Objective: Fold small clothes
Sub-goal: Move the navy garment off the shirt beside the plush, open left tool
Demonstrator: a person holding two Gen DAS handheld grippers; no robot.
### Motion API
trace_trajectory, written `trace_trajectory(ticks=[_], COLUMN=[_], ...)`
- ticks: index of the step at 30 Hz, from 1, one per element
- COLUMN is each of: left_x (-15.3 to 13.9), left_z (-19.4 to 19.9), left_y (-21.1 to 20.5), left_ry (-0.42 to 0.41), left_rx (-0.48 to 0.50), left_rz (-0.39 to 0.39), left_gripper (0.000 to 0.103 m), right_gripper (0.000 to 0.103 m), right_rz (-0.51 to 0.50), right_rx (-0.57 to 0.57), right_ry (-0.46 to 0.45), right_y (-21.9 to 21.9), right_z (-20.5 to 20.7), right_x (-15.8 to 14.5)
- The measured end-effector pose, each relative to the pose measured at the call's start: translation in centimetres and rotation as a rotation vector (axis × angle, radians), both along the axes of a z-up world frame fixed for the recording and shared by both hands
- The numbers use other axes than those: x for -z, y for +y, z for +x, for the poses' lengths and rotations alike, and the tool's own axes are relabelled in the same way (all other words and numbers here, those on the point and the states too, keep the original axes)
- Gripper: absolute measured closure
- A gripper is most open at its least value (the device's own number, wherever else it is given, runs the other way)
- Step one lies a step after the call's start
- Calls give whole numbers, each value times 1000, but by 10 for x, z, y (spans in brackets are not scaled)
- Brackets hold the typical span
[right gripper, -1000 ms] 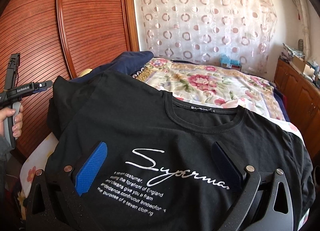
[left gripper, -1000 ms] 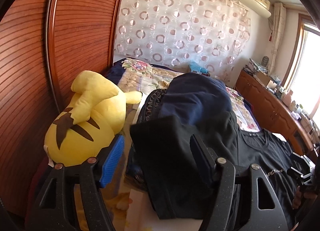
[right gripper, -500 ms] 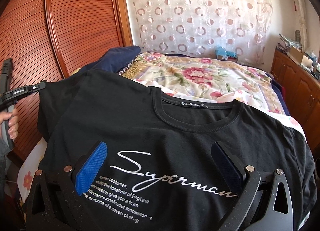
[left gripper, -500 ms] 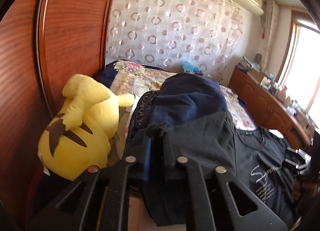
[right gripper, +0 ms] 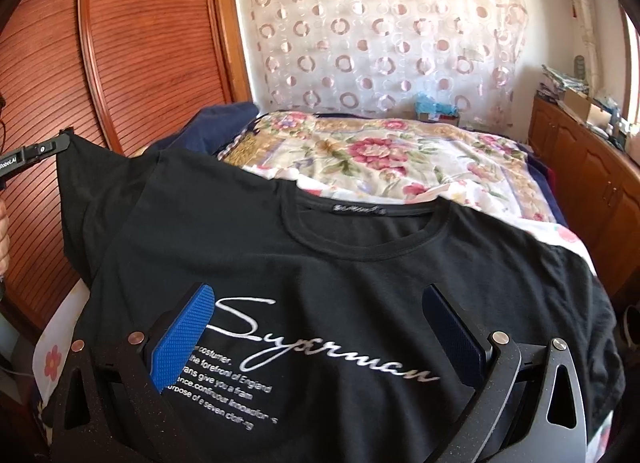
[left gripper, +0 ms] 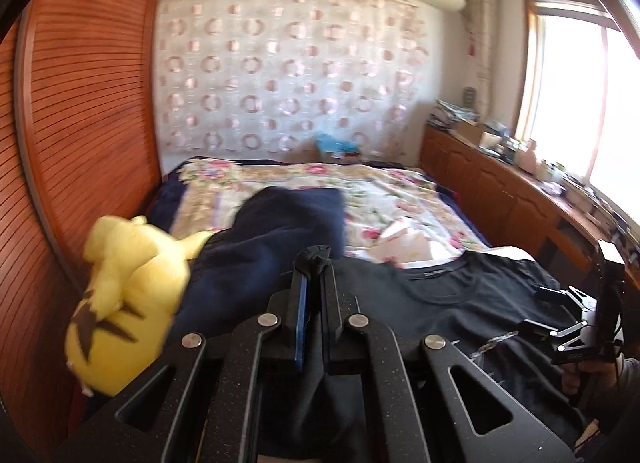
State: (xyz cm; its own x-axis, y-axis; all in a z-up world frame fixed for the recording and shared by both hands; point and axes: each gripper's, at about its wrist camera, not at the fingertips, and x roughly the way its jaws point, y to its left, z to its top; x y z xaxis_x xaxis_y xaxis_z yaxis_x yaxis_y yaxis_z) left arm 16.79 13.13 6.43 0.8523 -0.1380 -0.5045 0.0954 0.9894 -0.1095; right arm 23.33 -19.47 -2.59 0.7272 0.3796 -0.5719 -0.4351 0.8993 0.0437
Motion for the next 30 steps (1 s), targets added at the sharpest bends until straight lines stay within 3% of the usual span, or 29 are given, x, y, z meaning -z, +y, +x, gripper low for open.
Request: trace_trajectory(ticks=[3,7,9,13,18,20,22,30], left_x=[-2,3,2,-4,-6,-1,9,65], left_z=[22,46,49,38,21,13,3,-18], left_y=[-32,-58,-59,-54,-37,-26,-12,29], left_ry=[33,84,88,61,57,61,75,173], left_rx=[72,94,99,119,68,44,16,-103], left_rz=[18,55,34,-6,22,29,32,-1], left_gripper=[96,95,83,71,58,41,36,36], right_gripper=[0,0,0,0,0,2,2,5], right_rz=[6,8,11,1,0,8,10,-6], right_rx=[30,69,83,95,73,49,15,-93], right_ry=[-19,-23,-13,17,49,54,60,49], right_y=[-11,-23,-25,-24,-8,3,15,57], right_z=[-11,-25,-31,-40,-38,-37,-39,-37], right_x=[-5,-2,1,8,8,5,5,-7])
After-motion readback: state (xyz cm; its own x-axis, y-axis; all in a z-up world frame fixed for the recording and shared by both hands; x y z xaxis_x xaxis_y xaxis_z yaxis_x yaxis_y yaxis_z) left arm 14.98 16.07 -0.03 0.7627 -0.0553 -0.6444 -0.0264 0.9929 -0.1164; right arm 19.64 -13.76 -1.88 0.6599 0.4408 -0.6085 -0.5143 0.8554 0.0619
